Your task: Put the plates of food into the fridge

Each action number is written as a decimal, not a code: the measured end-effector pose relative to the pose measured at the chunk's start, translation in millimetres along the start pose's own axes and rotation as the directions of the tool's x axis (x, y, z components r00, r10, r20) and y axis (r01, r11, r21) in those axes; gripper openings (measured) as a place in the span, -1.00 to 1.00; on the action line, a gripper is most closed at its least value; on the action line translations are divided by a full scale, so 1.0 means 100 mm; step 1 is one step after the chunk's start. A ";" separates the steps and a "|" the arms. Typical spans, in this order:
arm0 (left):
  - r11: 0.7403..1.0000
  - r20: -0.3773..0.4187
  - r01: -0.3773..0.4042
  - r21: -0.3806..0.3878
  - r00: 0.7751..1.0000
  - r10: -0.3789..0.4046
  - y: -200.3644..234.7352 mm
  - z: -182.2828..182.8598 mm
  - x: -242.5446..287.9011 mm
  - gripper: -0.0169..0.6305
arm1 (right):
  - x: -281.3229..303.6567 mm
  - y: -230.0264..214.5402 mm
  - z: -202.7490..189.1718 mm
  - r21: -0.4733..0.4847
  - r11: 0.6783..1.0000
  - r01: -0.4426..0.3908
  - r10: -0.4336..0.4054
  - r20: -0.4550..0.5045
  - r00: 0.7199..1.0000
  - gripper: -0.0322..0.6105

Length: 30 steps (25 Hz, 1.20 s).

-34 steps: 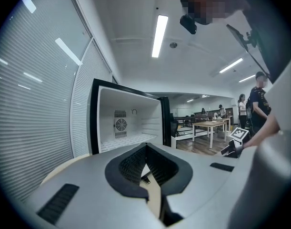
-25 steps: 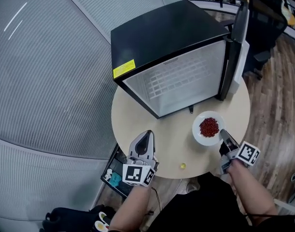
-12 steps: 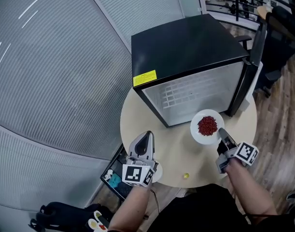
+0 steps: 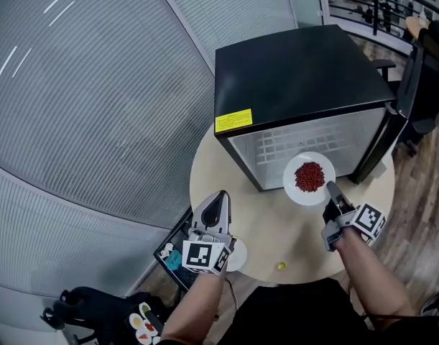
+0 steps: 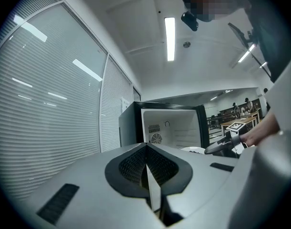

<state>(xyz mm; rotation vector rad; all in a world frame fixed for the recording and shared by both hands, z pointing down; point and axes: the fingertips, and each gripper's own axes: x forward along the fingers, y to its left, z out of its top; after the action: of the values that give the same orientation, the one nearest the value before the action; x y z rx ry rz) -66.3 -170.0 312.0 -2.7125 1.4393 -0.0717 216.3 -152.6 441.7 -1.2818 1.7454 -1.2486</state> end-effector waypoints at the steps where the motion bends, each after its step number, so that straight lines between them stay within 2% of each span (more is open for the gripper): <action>1: 1.000 -0.001 -0.009 0.000 1.000 0.009 0.02 0.01 0.01 -0.93 | 0.05 0.01 0.00 0.003 1.000 -0.003 0.003 -0.010 1.000 -0.84; 10: 0.998 0.009 -0.057 0.016 0.998 0.057 0.17 0.17 0.04 -0.93 | 0.46 0.21 0.07 0.043 0.998 -0.048 0.050 -0.035 0.998 -0.84; 17: 0.997 0.025 -0.081 0.001 0.996 0.081 0.40 0.21 0.09 -0.93 | 0.67 0.26 0.07 0.059 0.998 -0.007 0.007 -0.002 1.000 -0.84; 23: 0.999 0.022 -0.030 -0.021 0.999 0.031 0.55 0.16 0.25 -0.93 | 0.87 0.32 -0.01 0.102 0.994 0.024 -0.028 0.038 0.999 -0.84; 30: 1.000 0.031 0.015 -0.022 0.999 -0.015 0.67 0.13 0.36 -0.93 | 1.00 0.29 -0.03 0.102 0.993 0.064 -0.072 0.081 0.994 -0.84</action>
<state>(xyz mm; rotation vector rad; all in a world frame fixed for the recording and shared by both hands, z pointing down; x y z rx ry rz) -100.6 -237.3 293.4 -2.7294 1.4200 -0.0149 171.3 -243.4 420.0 -1.3259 1.5729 -1.2842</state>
